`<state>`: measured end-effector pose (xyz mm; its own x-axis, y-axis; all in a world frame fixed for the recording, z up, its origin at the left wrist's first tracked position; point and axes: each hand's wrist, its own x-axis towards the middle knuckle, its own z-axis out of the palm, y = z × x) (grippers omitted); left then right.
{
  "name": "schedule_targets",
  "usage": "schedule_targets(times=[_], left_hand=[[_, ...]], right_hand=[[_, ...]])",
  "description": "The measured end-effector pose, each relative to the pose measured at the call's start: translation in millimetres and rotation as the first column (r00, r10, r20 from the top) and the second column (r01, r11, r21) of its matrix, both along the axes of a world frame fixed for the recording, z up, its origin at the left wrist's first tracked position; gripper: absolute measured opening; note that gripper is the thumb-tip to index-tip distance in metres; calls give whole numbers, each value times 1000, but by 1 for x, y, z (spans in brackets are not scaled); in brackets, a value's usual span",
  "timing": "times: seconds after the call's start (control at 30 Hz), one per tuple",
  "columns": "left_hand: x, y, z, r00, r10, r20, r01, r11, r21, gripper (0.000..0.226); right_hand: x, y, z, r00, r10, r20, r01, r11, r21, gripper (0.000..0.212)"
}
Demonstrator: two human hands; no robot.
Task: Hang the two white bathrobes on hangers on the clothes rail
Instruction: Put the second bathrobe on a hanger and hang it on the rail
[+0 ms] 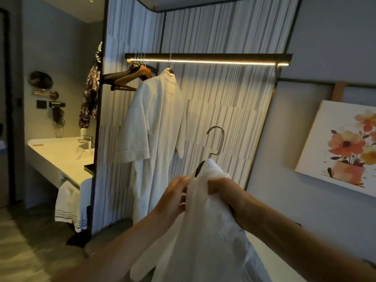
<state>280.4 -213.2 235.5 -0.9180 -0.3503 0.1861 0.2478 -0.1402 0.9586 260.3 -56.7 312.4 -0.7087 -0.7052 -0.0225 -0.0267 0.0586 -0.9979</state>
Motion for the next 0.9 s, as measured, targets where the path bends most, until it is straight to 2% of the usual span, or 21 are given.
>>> schedule_targets(times=[0.1,0.17,0.2,0.27,0.33,0.4,0.5,0.6,0.67,0.77,0.87,0.9], left_hand=[[-6,-9,44,989,108,-105,-114,992,-48,43],[-7,-25,88,964,145,-225,-179,973,-143,39],[-5,-33,105,952,132,-276,-193,960,-204,39],[-3,-41,110,942,110,-317,-211,928,-306,35],[-8,-47,79,945,160,-284,-274,863,-424,23],[-24,-56,37,950,227,-214,-303,834,-461,6],[-55,-80,7,962,250,-110,-274,872,-405,8],[-89,-96,21,969,234,-85,-248,893,-375,8],[-110,-103,43,958,266,-107,-286,888,-359,9],[-151,-122,77,952,267,-152,-305,881,-363,9],[-186,-143,120,956,230,-181,-281,896,-343,6],[-197,-151,137,953,220,-211,-282,897,-341,9]], right_hand=[[-2,-15,33,947,-18,-322,42,997,66,24],[-10,-29,61,837,-51,-544,81,996,31,27],[-12,-35,73,789,-90,-607,109,994,-6,28],[-21,-46,75,773,-186,-606,162,982,-96,24],[-32,-61,44,821,-233,-521,212,972,-101,21],[-41,-77,3,842,-262,-471,317,948,38,23],[-54,-105,-17,837,-284,-467,399,902,167,26],[-68,-127,4,840,-334,-428,413,904,107,8],[-82,-138,20,831,-394,-394,436,899,21,21],[-115,-156,44,826,-425,-371,428,900,-79,17],[-149,-165,87,823,-407,-395,426,904,-44,20],[-161,-170,104,783,-424,-455,453,890,-50,20]])
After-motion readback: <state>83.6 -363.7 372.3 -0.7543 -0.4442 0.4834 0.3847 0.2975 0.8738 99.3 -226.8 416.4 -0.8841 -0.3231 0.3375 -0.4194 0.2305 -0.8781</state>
